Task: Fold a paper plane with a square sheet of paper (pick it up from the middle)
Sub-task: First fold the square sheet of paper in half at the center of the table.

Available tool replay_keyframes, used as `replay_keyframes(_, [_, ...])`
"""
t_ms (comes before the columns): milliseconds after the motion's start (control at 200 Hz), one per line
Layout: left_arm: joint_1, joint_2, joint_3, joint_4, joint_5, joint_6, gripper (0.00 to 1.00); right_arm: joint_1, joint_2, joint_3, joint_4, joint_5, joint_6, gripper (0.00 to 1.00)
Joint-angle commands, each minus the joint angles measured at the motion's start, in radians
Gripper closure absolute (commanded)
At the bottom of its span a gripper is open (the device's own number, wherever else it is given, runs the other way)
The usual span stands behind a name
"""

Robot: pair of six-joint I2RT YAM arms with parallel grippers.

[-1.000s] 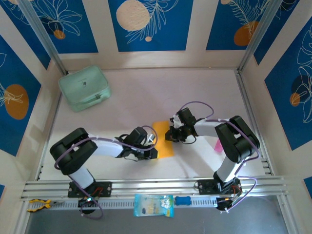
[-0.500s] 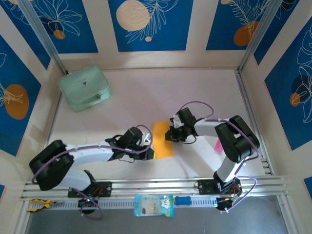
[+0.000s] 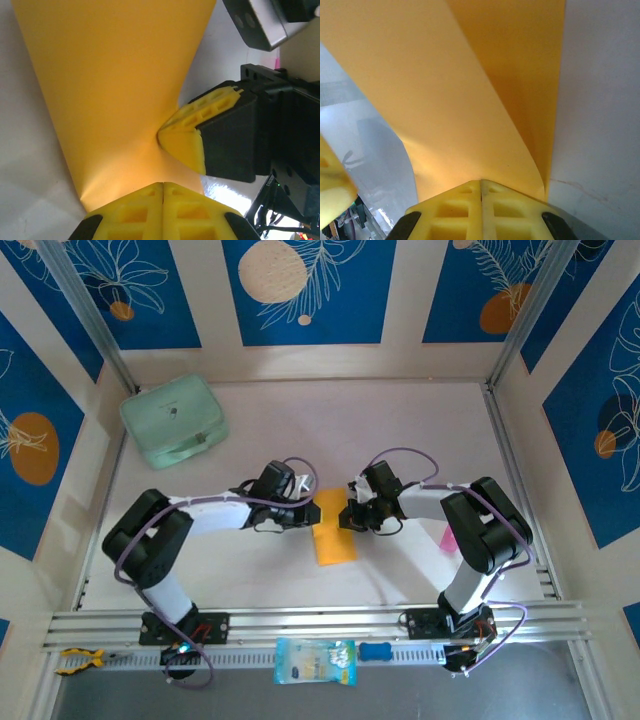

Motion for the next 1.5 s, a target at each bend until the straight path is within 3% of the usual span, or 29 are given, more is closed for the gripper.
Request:
replay_keyframes(0, [0.014, 0.045, 0.023, 0.017, 0.039, 0.04, 0.97, 0.003, 0.04, -0.017, -0.098, 0.06, -0.011, 1.0])
replay_keyframes(230, [0.037, 0.147, -0.017, 0.036, -0.005, 0.054, 0.97, 0.004, 0.048, -0.023, -0.091, 0.053, -0.007, 1.0])
replay_keyframes(415, [0.041, 0.134, -0.059, 0.04, 0.006, 0.034, 0.97, 0.004, 0.046, -0.022, -0.095, 0.058, -0.007, 1.0])
replay_keyframes(665, [0.058, 0.081, 0.099, -0.13, 0.004, 0.085, 0.96, 0.003, 0.048, -0.022, -0.094, 0.057, -0.009, 1.0])
replay_keyframes(950, [0.096, 0.188, 0.134, -0.083, 0.067, 0.07, 0.96, 0.004, 0.048, -0.022, -0.094, 0.054, -0.009, 1.0])
replay_keyframes(1180, [0.108, 0.232, 0.145, -0.168, 0.007, 0.102, 0.96, 0.003, 0.047, -0.022, -0.096, 0.055, -0.007, 1.0])
replay_keyframes(1495, [0.11, 0.191, 0.227, -0.171, 0.071, 0.103, 0.95, 0.0, 0.044, -0.024, -0.095, 0.049, -0.009, 1.0])
